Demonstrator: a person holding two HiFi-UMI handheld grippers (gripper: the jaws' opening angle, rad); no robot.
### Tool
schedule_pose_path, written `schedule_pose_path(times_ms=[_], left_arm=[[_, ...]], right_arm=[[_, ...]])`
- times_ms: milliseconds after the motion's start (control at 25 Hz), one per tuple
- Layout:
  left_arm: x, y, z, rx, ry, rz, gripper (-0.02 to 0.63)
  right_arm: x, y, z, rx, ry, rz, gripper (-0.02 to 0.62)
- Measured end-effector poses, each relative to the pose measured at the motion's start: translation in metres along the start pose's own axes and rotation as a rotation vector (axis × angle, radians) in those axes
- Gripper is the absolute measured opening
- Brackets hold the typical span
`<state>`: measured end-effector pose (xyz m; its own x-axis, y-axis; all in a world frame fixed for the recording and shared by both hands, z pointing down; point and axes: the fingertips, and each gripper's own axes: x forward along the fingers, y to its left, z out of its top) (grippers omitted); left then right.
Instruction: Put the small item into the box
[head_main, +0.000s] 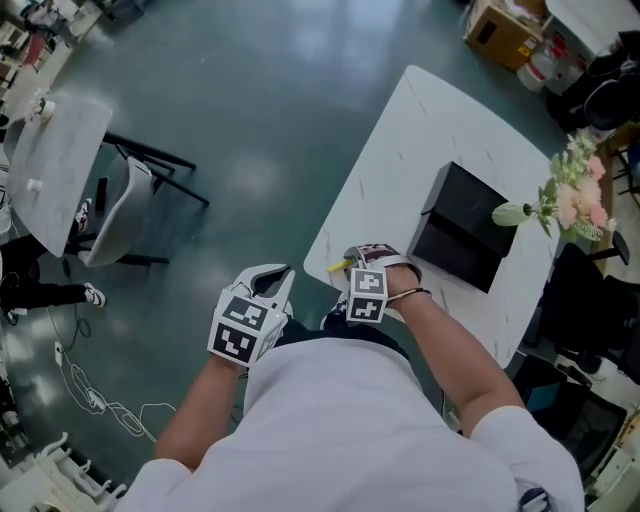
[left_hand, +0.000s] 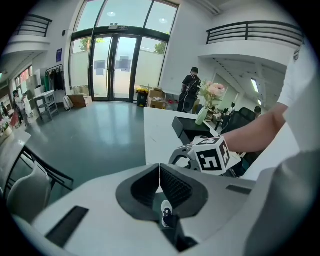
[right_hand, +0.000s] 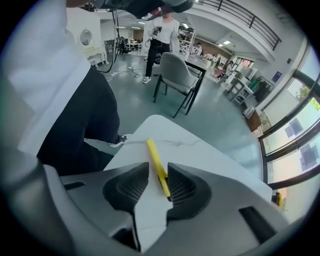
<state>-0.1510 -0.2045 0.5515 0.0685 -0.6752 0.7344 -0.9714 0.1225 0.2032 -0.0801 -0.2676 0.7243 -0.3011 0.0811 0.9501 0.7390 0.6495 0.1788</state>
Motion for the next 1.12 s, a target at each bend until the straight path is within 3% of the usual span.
schedule_pose_path(times_ms=[280, 640, 920, 1120], left_arm=[[-0.006, -0.003, -0.003, -0.014, -0.019, -0.013, 0.017], [-0.043, 0.013, -0.008, 0.016, -0.068, -0.035, 0.017], [-0.061, 0.016, -0.033, 0.046, -0.063, -0.091, 0.017], [-0.060, -0.004, -0.033, 0.114, -0.072, -0.177, 0.017]], right_arm=[[0.001, 0.007, 0.002, 0.006, 0.020, 0.049, 0.073], [0.001, 0.010, 0.004, 0.096, 0.117, -0.007, 0.061], [-0.029, 0.012, 0.017, 0.322, 0.096, -0.103, 0.061], [-0.066, 0.023, 0.026, 0.567, 0.009, -0.185, 0.061]])
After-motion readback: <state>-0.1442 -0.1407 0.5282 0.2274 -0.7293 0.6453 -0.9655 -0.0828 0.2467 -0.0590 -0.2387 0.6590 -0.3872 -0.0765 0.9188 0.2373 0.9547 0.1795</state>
